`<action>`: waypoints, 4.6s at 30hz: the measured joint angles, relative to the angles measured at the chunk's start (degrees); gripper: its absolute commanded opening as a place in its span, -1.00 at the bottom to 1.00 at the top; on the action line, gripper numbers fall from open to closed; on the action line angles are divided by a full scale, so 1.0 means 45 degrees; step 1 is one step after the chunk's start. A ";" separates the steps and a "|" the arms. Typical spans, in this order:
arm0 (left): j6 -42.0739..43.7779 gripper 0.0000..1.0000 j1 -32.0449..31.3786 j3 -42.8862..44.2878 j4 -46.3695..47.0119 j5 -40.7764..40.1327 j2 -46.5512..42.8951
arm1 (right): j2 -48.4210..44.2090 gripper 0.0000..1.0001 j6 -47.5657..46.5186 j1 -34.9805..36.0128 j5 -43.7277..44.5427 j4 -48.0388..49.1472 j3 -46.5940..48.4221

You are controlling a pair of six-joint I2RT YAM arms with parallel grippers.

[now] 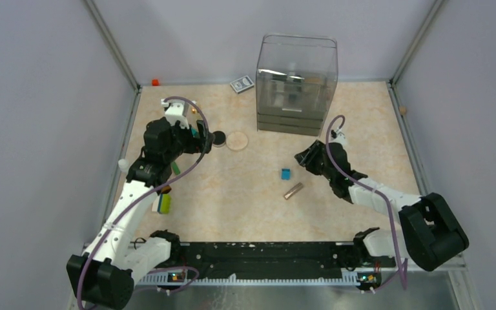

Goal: Organize the makeup
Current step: Move the makeup to the center of the board.

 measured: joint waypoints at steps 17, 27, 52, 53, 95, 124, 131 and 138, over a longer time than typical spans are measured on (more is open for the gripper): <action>0.0000 0.98 0.0000 0.0000 0.0000 0.0000 -0.0005 | -0.2375 0.08 -0.0403 0.0000 0.2074 -0.5032 -0.0010; 0.0044 0.98 0.0000 0.0000 -0.0126 -0.0063 -0.0005 | -0.1836 0.41 0.1258 0.0015 0.2254 -0.9923 0.1064; 0.0287 0.98 0.0000 0.0000 -0.0272 -0.0243 -0.0005 | -0.3521 -0.60 0.3211 0.0282 -0.0257 -1.3930 -0.0311; 0.0287 0.98 0.0000 0.0000 -0.0277 -0.0243 -0.0005 | -0.3424 -0.73 0.3075 0.0282 -0.0253 -1.3872 -0.0311; 0.0335 0.98 0.0000 0.0000 -0.0738 -0.1161 -0.0151 | 0.4430 0.43 -0.0427 0.4143 -0.0364 -0.1515 0.5765; -0.3133 0.98 -0.0010 0.0306 -0.4085 -0.5867 0.0034 | 0.0044 0.47 -0.2225 0.3167 0.1554 -0.3186 0.2448; -0.4493 0.98 -0.0010 -0.0325 -0.5081 -0.6591 -0.0277 | -0.0058 0.47 -0.2399 0.3104 0.1613 -0.3361 0.2195; -0.3842 0.98 -0.0010 -0.0209 -0.5459 -0.6178 0.0015 | -0.0058 0.49 -0.2769 0.3075 0.1870 -0.3371 0.2195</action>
